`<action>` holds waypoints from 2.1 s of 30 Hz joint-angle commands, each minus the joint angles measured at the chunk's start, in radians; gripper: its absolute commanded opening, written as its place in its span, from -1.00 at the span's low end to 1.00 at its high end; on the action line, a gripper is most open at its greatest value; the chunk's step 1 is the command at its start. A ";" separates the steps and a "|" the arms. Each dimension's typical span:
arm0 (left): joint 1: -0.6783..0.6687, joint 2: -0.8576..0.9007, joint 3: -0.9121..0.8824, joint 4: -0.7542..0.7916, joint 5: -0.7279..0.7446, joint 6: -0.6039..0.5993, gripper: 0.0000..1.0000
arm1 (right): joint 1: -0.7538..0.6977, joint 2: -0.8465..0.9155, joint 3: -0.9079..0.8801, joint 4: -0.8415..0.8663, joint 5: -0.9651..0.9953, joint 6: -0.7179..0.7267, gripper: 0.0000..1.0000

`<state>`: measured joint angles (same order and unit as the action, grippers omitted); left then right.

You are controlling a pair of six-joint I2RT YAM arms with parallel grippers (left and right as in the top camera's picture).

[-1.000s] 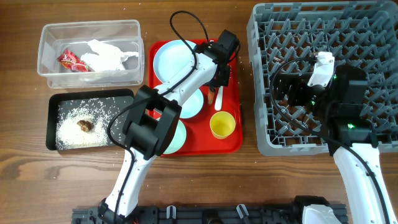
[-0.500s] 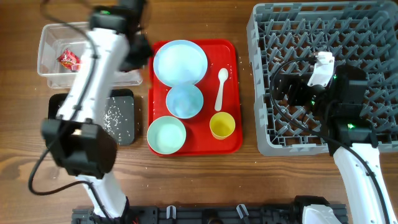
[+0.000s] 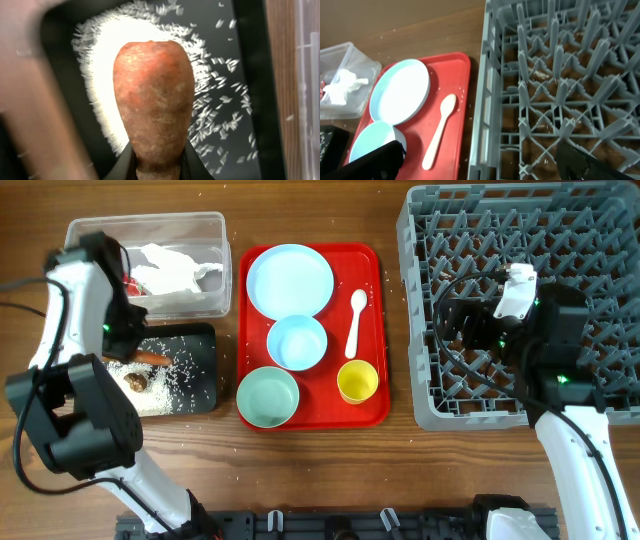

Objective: Sort waste into correct bins and load items into the dishwasher rack

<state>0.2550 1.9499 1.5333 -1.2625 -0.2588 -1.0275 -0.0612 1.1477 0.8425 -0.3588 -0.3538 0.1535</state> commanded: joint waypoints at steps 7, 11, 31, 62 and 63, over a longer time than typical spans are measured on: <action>-0.002 -0.014 -0.211 0.250 0.076 0.151 0.07 | 0.005 0.031 0.020 0.003 0.017 0.007 0.99; -0.003 -0.065 -0.092 0.173 0.113 0.302 0.19 | 0.005 0.031 0.021 0.007 0.017 0.006 0.99; -0.415 -0.182 0.354 0.079 0.335 0.763 0.53 | 0.206 0.074 0.320 -0.020 0.284 0.119 0.68; -0.566 -0.077 0.354 0.193 0.231 0.768 0.63 | 0.262 0.257 0.320 0.085 0.180 0.249 0.57; -0.546 -0.077 0.354 0.190 0.232 0.731 0.63 | 0.309 0.320 0.321 0.151 0.173 0.275 0.57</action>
<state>-0.3283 1.8690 1.8694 -1.0687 0.0059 -0.2634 0.1734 1.3643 1.1427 -0.2893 -0.1471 0.3630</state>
